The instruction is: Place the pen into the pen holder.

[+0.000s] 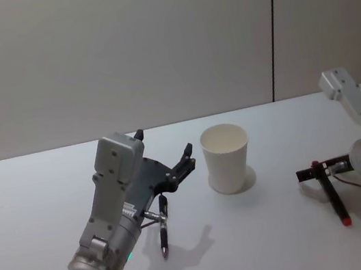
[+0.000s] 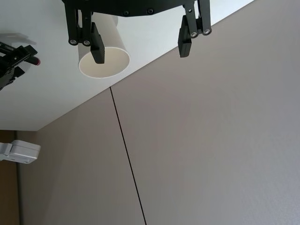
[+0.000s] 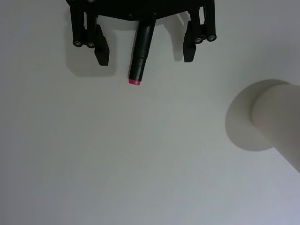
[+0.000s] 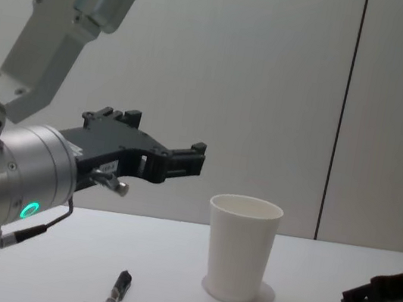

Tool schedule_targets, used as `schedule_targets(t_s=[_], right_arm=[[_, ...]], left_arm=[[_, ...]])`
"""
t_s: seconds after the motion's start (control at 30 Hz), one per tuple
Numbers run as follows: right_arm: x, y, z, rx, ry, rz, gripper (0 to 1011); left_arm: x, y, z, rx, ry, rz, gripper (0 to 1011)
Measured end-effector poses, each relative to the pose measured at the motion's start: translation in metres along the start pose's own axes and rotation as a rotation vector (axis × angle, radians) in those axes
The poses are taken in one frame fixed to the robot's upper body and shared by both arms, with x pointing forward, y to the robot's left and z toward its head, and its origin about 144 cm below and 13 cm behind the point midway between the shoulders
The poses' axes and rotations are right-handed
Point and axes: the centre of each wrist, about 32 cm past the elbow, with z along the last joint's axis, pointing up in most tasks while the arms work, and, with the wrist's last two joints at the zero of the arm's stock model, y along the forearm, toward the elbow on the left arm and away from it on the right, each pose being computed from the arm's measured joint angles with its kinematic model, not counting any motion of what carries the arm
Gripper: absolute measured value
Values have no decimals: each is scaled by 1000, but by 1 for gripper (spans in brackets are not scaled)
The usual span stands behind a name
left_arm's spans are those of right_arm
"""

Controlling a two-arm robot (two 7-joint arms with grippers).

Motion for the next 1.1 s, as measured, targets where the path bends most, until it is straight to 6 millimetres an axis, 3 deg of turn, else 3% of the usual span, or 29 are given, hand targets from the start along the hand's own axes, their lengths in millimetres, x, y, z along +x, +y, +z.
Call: schedule_targets(t_s=[0.17,0.43,0.53,0.73,0.87,0.97,1.1], right_arm=[[0,2,0,-4,0,2,927],[1,4,0,-12,-2,4,712],[1,5,0,-14,-2,3,568],[1,7,0,-18,-2,3,414],[2,7,0,-19,-2,2,243],[2,8,0,-20,-2,1,178],[2,8,0,-19,-3,1,173]], left_arm=[[0,0,0,0,0,0,1000],[0,0,0,0,0,0,1000],[0,0,0,0,0,0,1000],[0,0,0,0,0,0,1000],[0,0,0,0,0,0,1000],[0,0,0,0,0,0,1000],[0,0,0,0,0,0,1000]])
